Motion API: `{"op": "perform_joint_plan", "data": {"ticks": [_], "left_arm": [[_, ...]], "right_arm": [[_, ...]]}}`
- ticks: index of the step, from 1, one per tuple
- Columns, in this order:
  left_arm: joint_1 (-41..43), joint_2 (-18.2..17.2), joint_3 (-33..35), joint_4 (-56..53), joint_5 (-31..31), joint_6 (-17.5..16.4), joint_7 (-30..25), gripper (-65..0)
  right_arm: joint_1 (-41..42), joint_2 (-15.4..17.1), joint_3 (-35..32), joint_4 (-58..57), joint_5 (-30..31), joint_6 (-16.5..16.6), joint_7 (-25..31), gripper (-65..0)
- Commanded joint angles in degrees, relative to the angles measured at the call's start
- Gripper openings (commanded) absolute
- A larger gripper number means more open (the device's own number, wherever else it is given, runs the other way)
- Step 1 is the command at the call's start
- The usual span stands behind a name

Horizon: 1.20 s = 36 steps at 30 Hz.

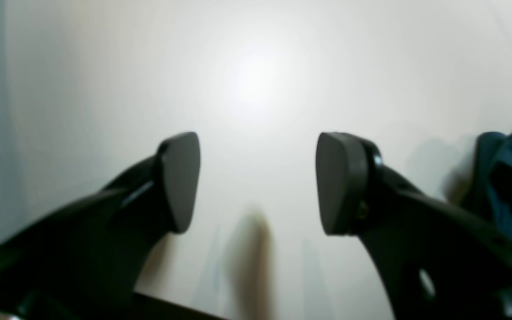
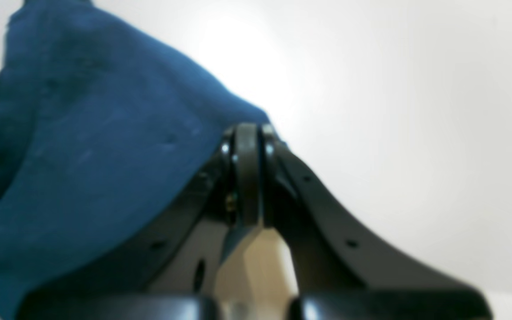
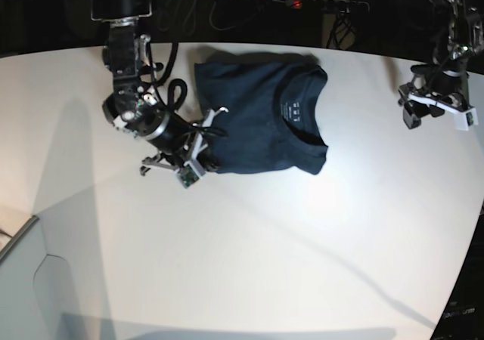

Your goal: Layout the t-shirt on the table in an organized manner, then fold the t-shirt properly

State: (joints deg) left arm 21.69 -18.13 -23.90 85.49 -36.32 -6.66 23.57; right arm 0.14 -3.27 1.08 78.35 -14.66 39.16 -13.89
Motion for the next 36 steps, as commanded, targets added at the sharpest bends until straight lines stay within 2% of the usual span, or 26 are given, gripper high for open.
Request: {"op": "perform_joint_plan", "data": {"ticks": [1,4,9,14,19,24,28,36], "left_arm": [[-0.2,-0.9,-0.4,0.8,-0.3,-0.2,-1.2,-25.1],[-0.5,-0.8,-0.4,0.8,-0.4,-0.2,-1.2,-25.1],[-0.6,-0.8,-0.3,0.8,-0.6,-0.2,-1.2,-25.1],[-0.7,-0.8,-0.3,0.8,-0.7,-0.2,-1.2,-25.1],[-0.7,-0.8,-0.4,0.8,-0.7,-0.2,-1.2,-25.1],[-0.7,-0.8,-0.4,0.8,-0.7,-0.2,-1.2,-25.1],[-0.7,-0.8,-0.4,0.8,-0.7,-0.2,-1.2,-25.1],[-1.4,-0.7,-0.1,0.8,-0.7,-0.2,-1.2,-25.1]], "right_arm": [[1.0,0.2,0.8,0.1,0.5,0.8,1.3,-65.0],[1.1,0.4,1.5,0.0,0.5,0.8,1.3,-65.0],[-1.6,-0.1,1.1,9.6,0.5,0.8,1.2,-65.0],[-3.9,-2.1,-3.1,15.5,0.6,0.8,0.8,-65.0],[-3.7,-2.0,-7.8,10.9,0.4,0.8,0.7,-65.0],[-1.2,-1.4,-7.9,2.6,0.3,0.8,1.3,-65.0],[0.7,0.4,-5.0,-2.1,0.5,0.8,1.3,-65.0],[1.0,0.5,-0.8,-3.0,0.4,0.8,1.4,-65.0]]}}
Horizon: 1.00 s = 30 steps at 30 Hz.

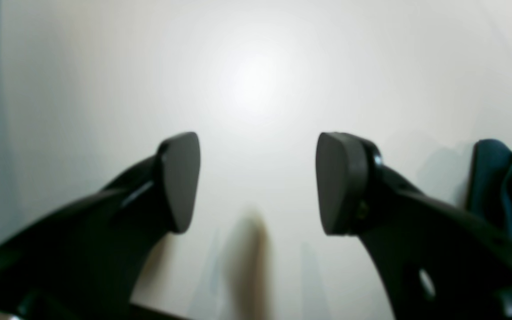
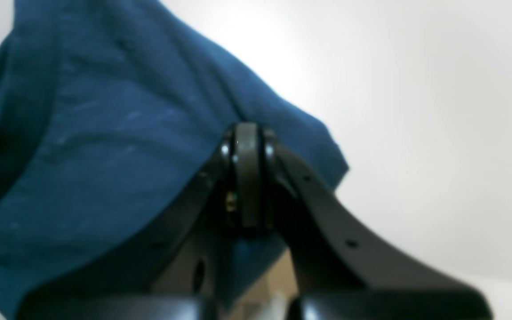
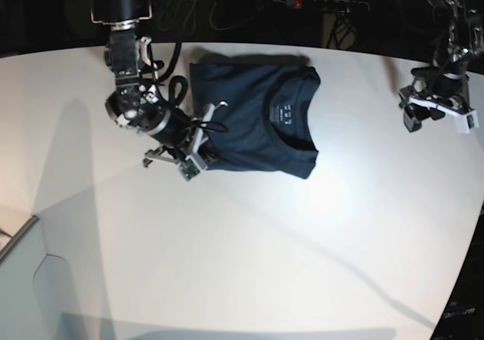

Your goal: Layout the t-shirt on the table in an organized manner, then fold the t-shirt properly

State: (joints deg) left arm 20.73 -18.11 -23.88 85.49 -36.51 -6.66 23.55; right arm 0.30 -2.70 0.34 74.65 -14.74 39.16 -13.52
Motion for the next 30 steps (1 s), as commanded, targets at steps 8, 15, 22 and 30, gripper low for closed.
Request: {"op": "perform_joint_plan", "data": {"ticks": [8,15,22,30], "left_arm": [[-0.5,-0.7,0.0,1.1,-0.5,-0.2,-1.2,-25.1],[0.5,2.2,5.4,5.1,-0.7,-0.2,-1.2,-15.4],[0.2,7.2,15.2,7.6,-0.6,-0.2,-1.2,-11.8],[-4.1,9.0,23.6,1.6,-0.5,-0.1,-1.2,-11.8]], "right_arm": [[0.4,-0.1,0.1,3.4,0.5,0.8,1.0,-65.0],[-3.4,-0.3,0.2,16.8,0.5,0.8,0.6,-65.0],[-6.0,-0.2,2.3,20.4,0.5,0.8,0.6,-65.0],[-7.8,-0.2,4.7,20.7,0.5,0.8,0.7,-65.0]]}}
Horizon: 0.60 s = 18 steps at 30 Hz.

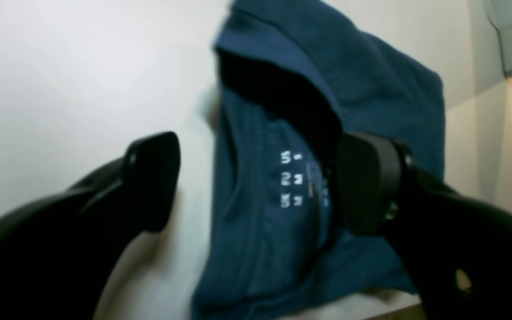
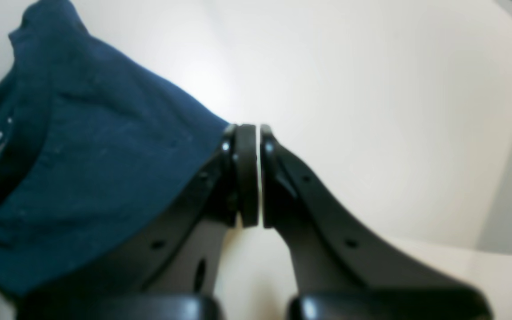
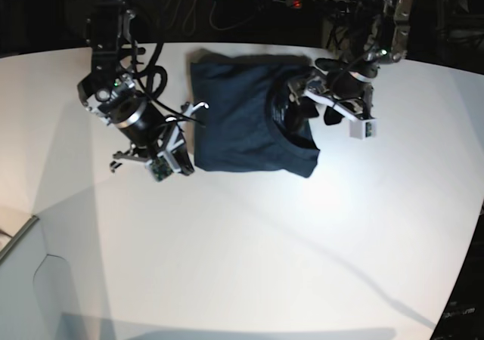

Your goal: Layout the t-shirt on the table in an organized manner, then fold the t-shirt properly

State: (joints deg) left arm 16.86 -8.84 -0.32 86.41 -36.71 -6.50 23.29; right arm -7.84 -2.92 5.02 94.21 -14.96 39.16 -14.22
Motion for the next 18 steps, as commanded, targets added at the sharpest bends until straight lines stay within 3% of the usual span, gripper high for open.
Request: {"op": "perform_joint_plan", "data": {"ticks": [1,13,15,18], "left_arm": [[-0.6,-0.3,0.4,-0.2,-0.4,-0.2,-0.9,-11.8],[-3.2,-0.2,6.0,-5.6,-0.4,-0.2,-0.9,-12.6],[-3.5,-0.2,7.0,-5.6,-0.4,-0.2,-0.9,-18.2],[-3.5,-0.2,7.2,-5.6,-0.4,-0.2,-0.9,-36.5]], "right_arm": [[0.2,0.1,0.1,1.1,0.8,0.8,1.5,-65.0],[-0.6,0.1,0.4,2.1,0.5,0.8,1.2,-65.0],[-0.6,0.1,0.4,2.1,0.5,0.8,1.2,-65.0],[-0.6,0.1,0.4,2.1,0.5,0.8,1.2,-65.0]]}}
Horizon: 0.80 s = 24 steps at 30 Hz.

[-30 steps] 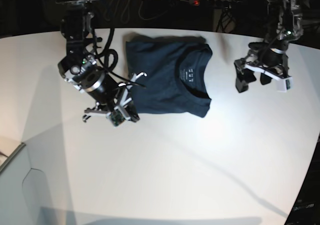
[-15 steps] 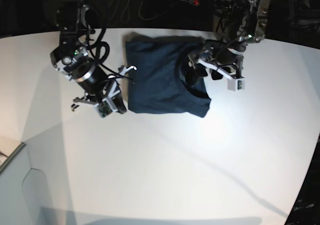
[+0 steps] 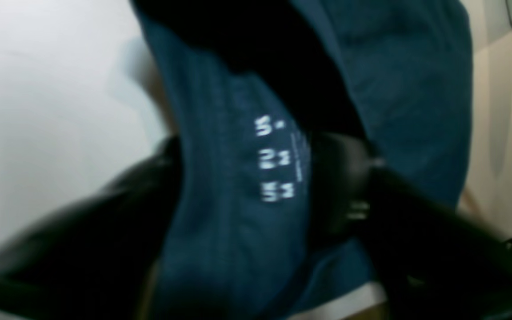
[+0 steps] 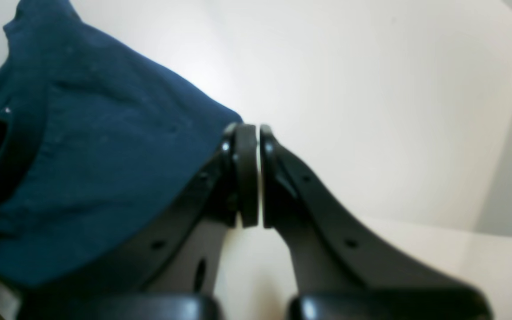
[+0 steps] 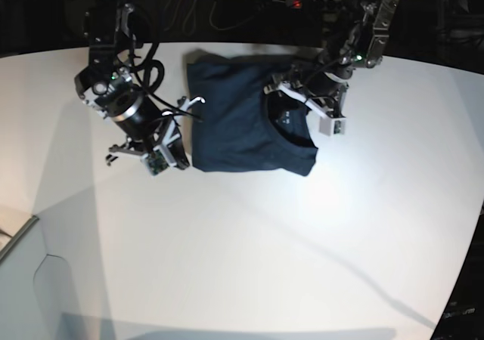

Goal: Layout the t-shirt on the table in an organized manner, then fold the t-shirt properly
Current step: 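Grasp the collar edge with the left gripper and tuck it under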

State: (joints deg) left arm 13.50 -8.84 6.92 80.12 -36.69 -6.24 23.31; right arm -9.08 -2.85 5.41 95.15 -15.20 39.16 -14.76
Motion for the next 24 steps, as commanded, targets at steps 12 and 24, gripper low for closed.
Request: {"op": "perform_joint_plan", "data": {"ticks": [12,24], "left_arm": [[-3.3,-0.6,0.2,-3.7,-0.5,-0.7,-0.9,-64.9],[-21.0,-2.9,3.9,-17.2,6.2,-18.5,13.8,-64.8]], "right_arm": [[-1.0,0.6,3.6,1.2,0.7,0.8,2.0,-65.0],[-0.3,0.8,20.4,1.2,0.7,0.8,2.1,-65.0]]}}
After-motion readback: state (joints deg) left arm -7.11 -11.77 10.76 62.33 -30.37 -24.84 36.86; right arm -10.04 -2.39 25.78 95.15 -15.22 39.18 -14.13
